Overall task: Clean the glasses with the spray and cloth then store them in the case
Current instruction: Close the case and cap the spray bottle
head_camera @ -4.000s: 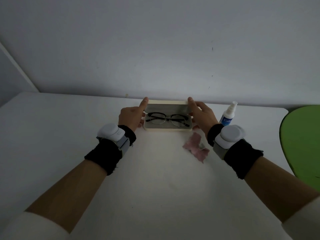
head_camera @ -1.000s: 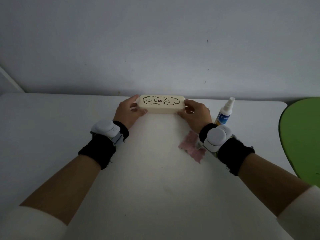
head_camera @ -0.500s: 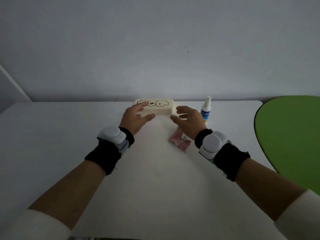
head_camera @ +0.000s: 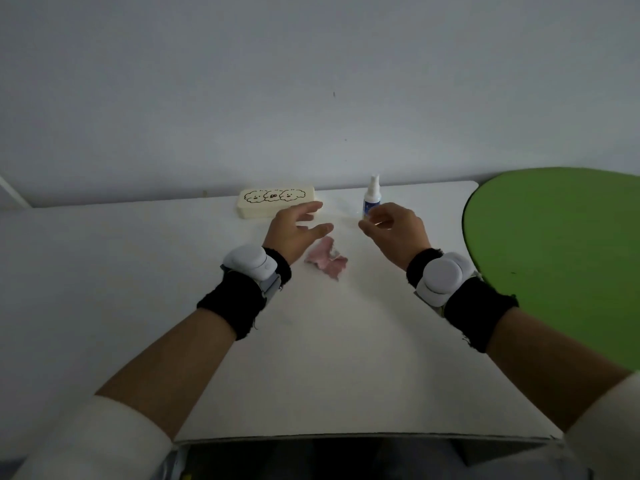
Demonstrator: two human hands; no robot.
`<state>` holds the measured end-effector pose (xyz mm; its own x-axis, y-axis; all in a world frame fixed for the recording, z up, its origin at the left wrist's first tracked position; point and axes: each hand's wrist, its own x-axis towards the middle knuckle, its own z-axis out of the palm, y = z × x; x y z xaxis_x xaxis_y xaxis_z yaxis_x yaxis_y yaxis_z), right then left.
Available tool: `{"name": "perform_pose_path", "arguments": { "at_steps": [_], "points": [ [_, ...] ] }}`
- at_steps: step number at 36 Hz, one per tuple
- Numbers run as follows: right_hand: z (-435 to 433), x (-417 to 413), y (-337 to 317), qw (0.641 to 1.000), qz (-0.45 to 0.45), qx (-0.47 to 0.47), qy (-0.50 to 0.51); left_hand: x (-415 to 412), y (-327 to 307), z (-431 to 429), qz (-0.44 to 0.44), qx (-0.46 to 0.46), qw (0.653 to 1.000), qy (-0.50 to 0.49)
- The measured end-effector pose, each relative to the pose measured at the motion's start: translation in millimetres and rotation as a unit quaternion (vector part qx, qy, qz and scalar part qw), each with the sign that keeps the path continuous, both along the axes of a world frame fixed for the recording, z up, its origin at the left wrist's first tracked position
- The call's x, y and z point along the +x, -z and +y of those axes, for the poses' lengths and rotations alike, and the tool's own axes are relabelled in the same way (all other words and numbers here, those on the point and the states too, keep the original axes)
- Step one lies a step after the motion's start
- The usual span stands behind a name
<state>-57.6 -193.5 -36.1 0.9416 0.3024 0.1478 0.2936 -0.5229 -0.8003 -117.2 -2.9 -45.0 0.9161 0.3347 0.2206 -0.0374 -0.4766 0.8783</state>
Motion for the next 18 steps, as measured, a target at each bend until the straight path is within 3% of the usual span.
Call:
{"name": "perform_pose_path", "arguments": {
  "at_steps": [18],
  "points": [
    [-8, 33, 15, 0.999, 0.03, 0.04, 0.01, 33, 9, -20, 0.008, -0.025, 1.0, 0.01]
  ]
}}
